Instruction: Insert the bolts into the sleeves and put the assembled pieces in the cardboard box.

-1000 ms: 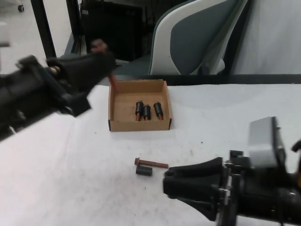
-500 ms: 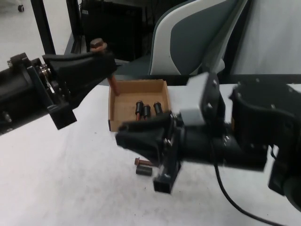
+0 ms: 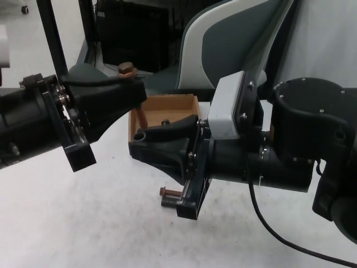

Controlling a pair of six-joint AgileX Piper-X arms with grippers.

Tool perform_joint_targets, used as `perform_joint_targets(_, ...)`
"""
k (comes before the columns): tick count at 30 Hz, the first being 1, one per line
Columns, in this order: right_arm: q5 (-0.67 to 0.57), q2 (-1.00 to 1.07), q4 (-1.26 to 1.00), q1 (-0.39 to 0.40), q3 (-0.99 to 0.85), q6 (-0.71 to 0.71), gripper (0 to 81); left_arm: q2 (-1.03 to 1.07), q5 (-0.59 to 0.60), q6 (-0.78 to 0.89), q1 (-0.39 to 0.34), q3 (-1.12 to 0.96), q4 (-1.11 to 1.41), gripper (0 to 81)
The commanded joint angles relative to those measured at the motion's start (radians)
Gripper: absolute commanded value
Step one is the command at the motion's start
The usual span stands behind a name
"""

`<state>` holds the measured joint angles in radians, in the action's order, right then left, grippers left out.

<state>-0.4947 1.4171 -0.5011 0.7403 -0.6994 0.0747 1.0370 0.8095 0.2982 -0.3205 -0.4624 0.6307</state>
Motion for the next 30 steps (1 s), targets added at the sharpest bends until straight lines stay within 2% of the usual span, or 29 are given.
perform_joint_targets(1, 0.004, -0.005, -0.013, -0.001, -0.014, 0.011, 0.3, -0.012, 0.030, -0.038, -0.004, -0.001, 0.024, 0.8)
perform_joint_targets(5, 0.006, -0.008, -0.013, -0.001, -0.014, 0.015, 0.3, -0.012, 0.024, -0.038, -0.004, -0.001, -0.002, 0.8)
perform_joint_targets(12, 0.089, -0.033, -0.013, -0.019, -0.014, 0.015, 0.3, -0.012, -0.015, -0.038, -0.004, -0.001, -0.006, 0.8)
perform_joint_targets(16, 0.077, -0.037, -0.013, -0.024, -0.014, 0.015, 0.3, -0.012, -0.015, -0.038, -0.004, -0.001, -0.006, 0.8)
perform_joint_targets(20, 0.001, -0.037, -0.007, -0.024, -0.014, 0.015, 0.3, -0.012, -0.015, -0.038, -0.004, -0.001, -0.006, 0.8)
perform_joint_targets(30, -0.036, -0.037, -0.005, -0.024, -0.014, -0.008, 0.3, -0.012, -0.019, -0.059, -0.004, -0.001, -0.006, 0.8)
